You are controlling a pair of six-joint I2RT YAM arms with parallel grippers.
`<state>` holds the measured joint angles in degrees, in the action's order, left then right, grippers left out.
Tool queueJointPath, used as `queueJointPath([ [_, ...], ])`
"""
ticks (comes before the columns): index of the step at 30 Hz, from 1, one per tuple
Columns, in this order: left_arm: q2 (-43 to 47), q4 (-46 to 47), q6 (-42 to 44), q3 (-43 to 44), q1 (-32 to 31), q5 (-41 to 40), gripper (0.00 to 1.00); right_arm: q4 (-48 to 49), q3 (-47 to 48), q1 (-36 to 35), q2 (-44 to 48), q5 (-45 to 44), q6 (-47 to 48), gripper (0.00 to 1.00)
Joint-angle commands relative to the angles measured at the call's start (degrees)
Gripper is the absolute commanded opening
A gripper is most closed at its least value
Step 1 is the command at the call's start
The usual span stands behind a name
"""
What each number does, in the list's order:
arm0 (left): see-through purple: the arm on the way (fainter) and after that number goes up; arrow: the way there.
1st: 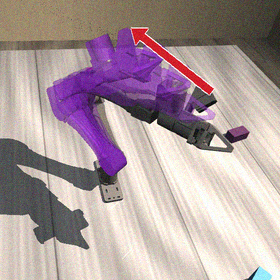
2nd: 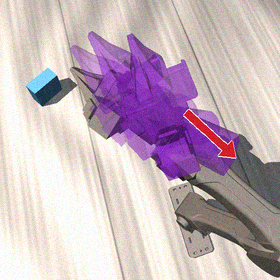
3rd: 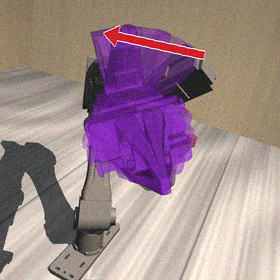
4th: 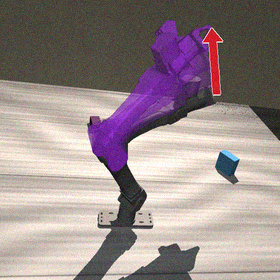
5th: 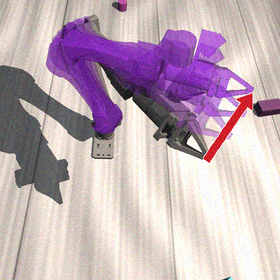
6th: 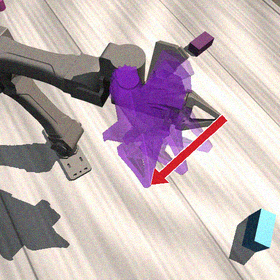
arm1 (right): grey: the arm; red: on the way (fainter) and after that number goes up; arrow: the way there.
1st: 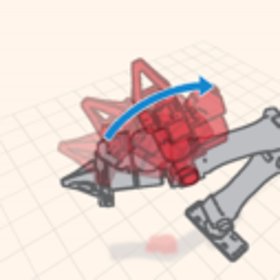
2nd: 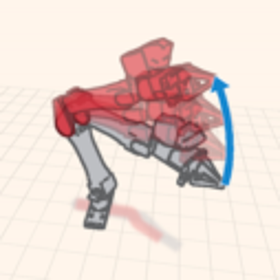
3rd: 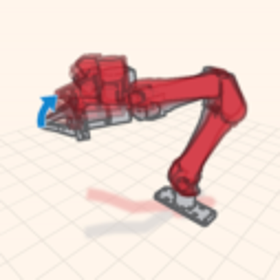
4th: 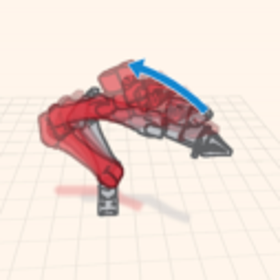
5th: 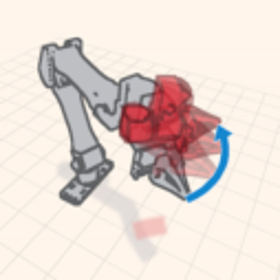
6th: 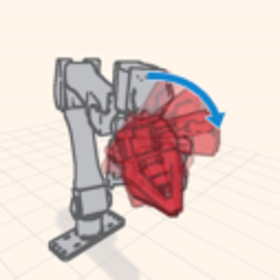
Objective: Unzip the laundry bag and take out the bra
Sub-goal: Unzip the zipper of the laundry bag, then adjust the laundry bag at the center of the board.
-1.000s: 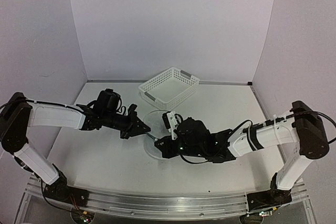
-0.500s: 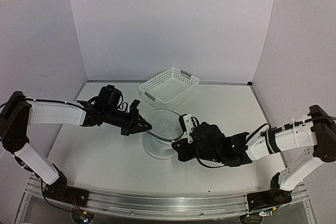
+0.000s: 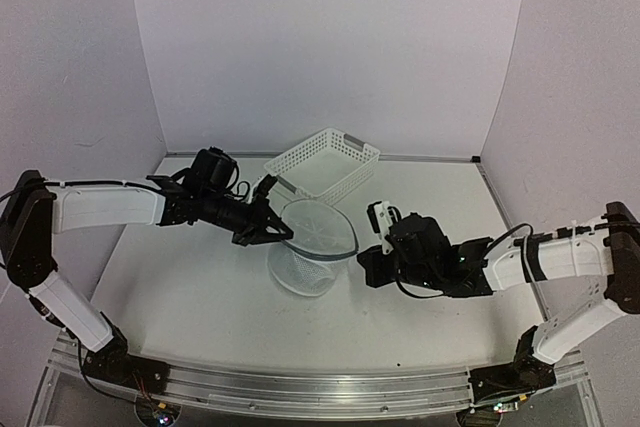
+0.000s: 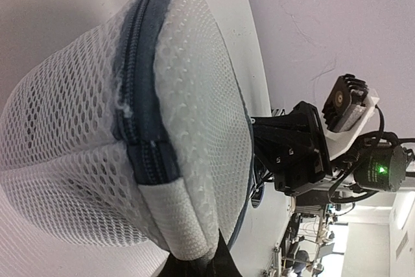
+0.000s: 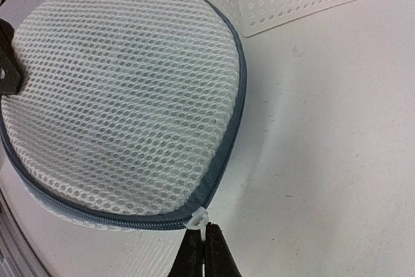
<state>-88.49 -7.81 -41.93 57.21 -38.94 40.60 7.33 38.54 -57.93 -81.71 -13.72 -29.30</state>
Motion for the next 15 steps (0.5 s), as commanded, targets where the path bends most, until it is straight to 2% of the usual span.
queueJointPath([
  [1, -0.21, -2.76, 6.59, 4.45, 0.71, 3.07, 0.00, -1.05, -0.95, 0.83, 1.76, -0.78, 2.61, 0.00],
  [6, -2.63, -4.07, 8.59, 7.18, 0.73, 1.43, 0.00, 0.70, -2.09, -0.02, 3.24, 3.01, 2.82, 0.00],
  [15, -9.49, -9.79, 12.03, 15.31, 1.42, -4.49, 0.00, 2.91, -0.97, -6.80, 2.54, 1.86, -1.01, 0.00],
])
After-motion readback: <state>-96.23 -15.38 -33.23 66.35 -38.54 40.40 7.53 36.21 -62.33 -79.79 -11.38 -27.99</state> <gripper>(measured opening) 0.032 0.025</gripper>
